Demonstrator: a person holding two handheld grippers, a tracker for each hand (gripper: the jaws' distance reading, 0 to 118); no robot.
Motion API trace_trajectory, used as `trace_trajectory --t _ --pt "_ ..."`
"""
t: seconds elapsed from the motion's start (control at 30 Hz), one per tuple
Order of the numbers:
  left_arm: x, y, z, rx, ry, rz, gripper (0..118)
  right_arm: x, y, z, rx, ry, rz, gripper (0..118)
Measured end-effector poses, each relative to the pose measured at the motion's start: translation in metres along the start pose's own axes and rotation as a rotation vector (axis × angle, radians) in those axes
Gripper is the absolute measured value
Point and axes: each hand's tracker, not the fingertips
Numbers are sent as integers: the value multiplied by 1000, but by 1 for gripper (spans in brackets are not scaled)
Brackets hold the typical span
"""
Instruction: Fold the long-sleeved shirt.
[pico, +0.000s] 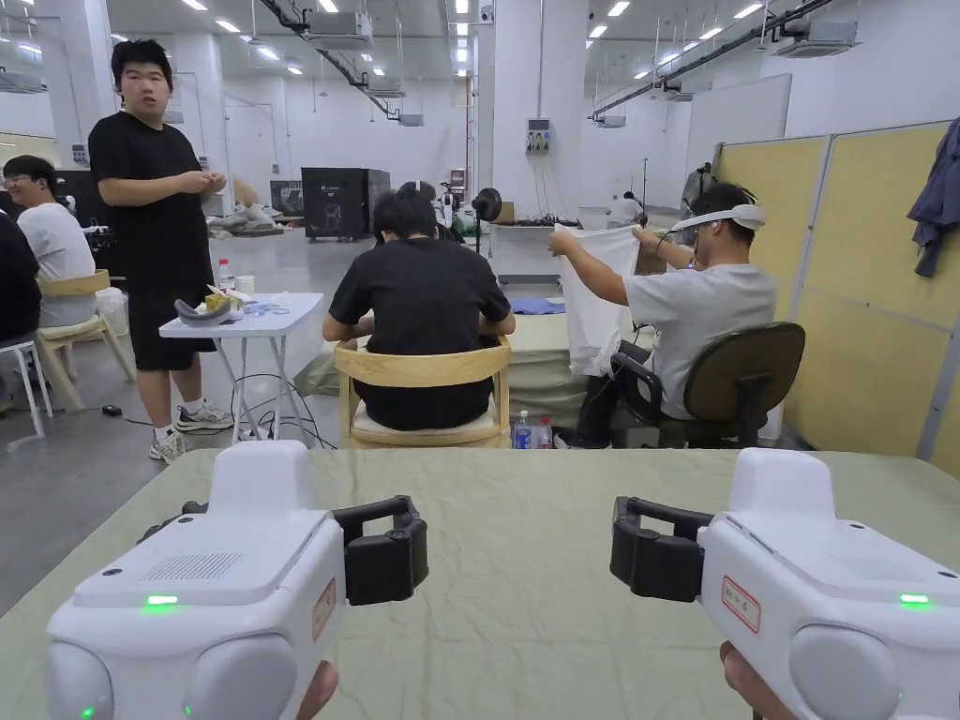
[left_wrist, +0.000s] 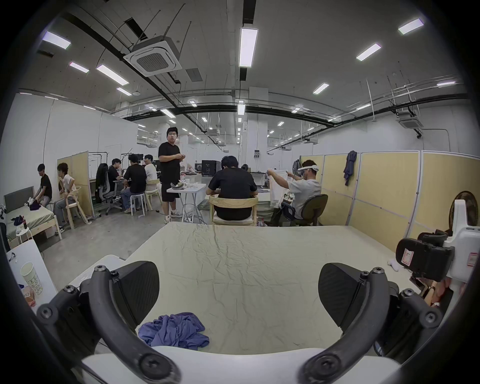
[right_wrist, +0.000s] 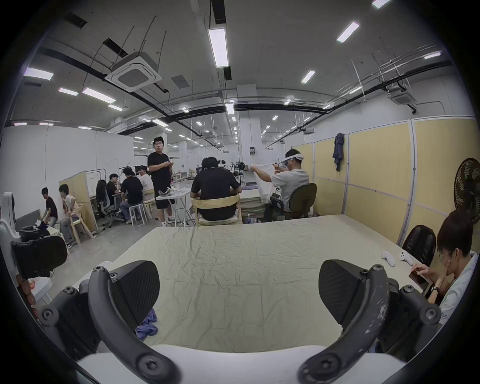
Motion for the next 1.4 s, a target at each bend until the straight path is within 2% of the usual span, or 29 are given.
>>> trace_trajectory --t 1.4 --pt "1 3 5 50 -1 -12 118 -3 5 6 38 23 6 118"
